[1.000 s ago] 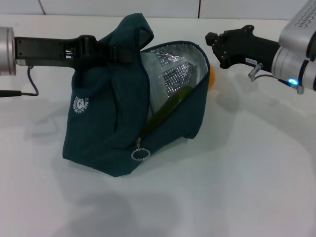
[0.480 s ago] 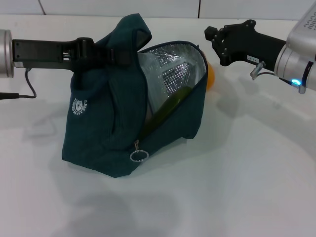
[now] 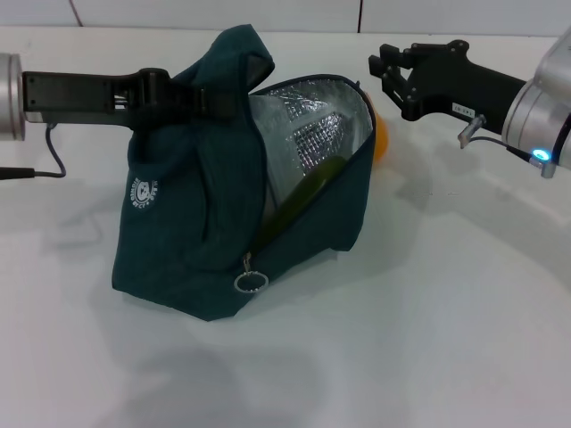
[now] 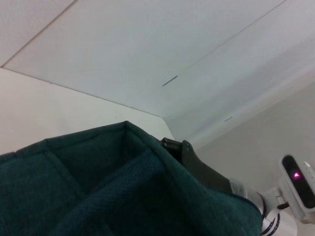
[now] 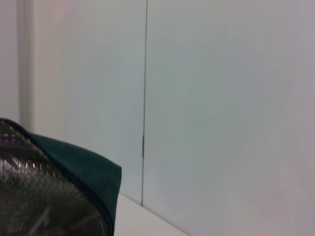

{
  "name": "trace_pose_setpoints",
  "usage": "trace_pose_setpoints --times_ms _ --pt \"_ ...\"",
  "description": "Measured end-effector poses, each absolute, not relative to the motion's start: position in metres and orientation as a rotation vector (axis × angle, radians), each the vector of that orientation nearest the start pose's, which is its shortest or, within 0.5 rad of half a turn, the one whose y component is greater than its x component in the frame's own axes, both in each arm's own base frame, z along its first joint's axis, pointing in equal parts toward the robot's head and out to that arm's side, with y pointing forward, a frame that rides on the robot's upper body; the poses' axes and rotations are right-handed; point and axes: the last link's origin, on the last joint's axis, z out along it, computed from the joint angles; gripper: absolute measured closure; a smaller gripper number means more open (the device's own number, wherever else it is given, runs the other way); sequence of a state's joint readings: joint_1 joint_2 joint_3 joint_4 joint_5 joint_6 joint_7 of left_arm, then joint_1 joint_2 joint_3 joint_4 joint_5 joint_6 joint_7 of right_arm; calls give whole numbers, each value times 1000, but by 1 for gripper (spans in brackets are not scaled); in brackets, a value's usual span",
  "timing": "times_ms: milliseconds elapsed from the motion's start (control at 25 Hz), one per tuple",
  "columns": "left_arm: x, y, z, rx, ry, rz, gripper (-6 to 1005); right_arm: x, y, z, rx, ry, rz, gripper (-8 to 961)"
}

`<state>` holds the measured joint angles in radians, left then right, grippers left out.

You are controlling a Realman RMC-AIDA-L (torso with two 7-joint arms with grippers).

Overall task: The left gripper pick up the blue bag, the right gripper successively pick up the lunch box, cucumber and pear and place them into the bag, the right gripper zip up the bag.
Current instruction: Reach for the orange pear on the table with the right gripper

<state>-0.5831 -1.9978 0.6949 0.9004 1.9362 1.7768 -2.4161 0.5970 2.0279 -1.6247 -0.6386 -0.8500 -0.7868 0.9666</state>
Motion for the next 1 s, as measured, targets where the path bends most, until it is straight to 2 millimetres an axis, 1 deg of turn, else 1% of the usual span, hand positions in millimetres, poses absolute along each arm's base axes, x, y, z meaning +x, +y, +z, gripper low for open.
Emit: trace_pose_setpoints --times_ms 80,440,560,800,1000 --pt "-214 349 72 -2569 -1643 -842 900 183 408 -48 -2373 303 717 860" --pt "-212 349 70 -2577 -1630 -851 899 186 411 -56 -2402 319 676 675" --pt "-211 350 69 -2579 -1628 -855 898 187 413 -55 -2392 325 665 433" --pt "-208 351 66 -2589 -1628 -864 897 186 419 -57 -2386 331 632 272" --pt "-207 353 65 -2594 -1628 -873 896 179 423 -63 -2404 332 623 272"
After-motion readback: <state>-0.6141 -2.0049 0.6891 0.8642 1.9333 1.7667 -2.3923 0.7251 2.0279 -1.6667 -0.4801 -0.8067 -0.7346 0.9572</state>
